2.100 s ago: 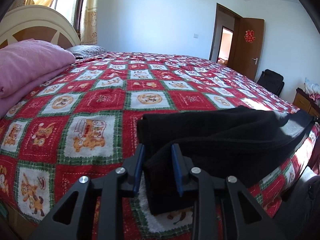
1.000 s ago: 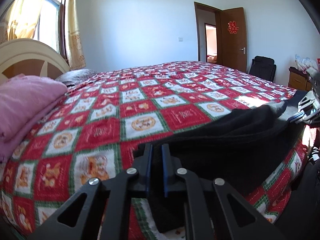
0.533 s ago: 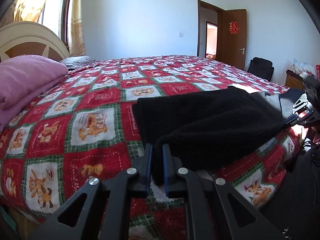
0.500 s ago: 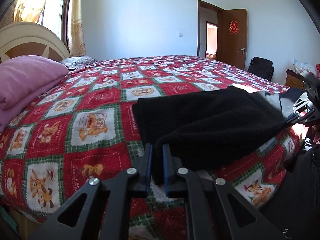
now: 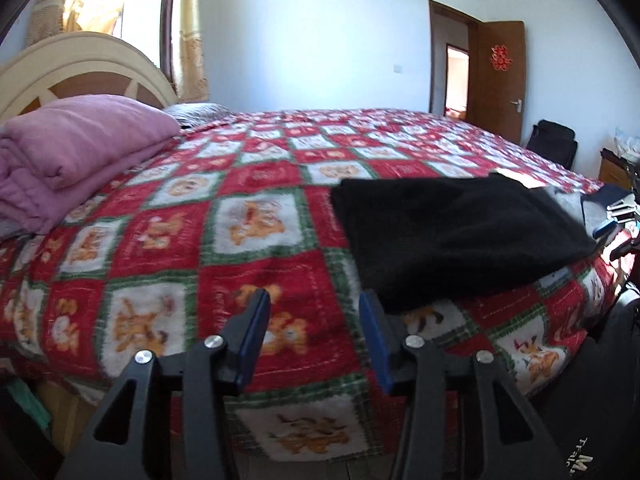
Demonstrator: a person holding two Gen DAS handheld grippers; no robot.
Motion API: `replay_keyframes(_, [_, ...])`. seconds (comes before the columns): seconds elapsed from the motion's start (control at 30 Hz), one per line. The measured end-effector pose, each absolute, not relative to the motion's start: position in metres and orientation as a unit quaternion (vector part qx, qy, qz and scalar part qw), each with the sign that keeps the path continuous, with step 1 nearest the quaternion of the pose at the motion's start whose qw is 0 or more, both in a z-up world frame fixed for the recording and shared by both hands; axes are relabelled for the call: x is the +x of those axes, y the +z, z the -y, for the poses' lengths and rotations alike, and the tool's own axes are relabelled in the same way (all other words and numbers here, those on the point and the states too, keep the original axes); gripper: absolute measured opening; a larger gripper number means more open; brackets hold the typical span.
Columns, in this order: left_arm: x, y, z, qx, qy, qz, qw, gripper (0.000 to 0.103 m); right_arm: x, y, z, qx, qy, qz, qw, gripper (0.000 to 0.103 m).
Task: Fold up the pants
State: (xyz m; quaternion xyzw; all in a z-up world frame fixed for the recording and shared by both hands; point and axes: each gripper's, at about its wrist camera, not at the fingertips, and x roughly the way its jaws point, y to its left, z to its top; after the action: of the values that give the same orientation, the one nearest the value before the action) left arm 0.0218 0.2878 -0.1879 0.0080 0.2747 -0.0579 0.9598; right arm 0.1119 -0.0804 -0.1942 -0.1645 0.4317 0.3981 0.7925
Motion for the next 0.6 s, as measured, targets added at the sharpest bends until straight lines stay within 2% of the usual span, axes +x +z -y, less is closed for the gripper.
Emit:
replay_keyframes(0.07, [0.018, -0.179, -0.295, -0.003, -0.046, -0.263, 0.964, 0.050, 0.115, -0.187, 0.088, -0.149, 0.401, -0.426, 0.797, 0.062])
replay_keyframes(0.23, [0.017, -0.154, -0.294, -0.025, -0.031, -0.218, 0.975, 0.066, 0.145, -0.167, 0.094, -0.094, 0.398, -0.414, 0.813, 0.062])
replay_keyframes(0.43, [0.046, -0.140, -0.227, -0.017, -0.108, -0.201, 0.974, 0.066, 0.221, -0.149, 0.077, 0.038, 0.373, -0.427, 0.823, 0.062])
replay_keyframes(0.5, [0.061, -0.144, -0.202, -0.011, -0.136, -0.210, 0.968, 0.066, 0.242, -0.150, 0.068, 0.073, 0.368, -0.437, 0.817, 0.054])
replay_keyframes(0.6, [0.074, -0.157, -0.178, -0.007, -0.164, -0.225, 0.961, 0.066, 0.273, -0.160, 0.049, 0.105, 0.351, -0.458, 0.810, 0.054])
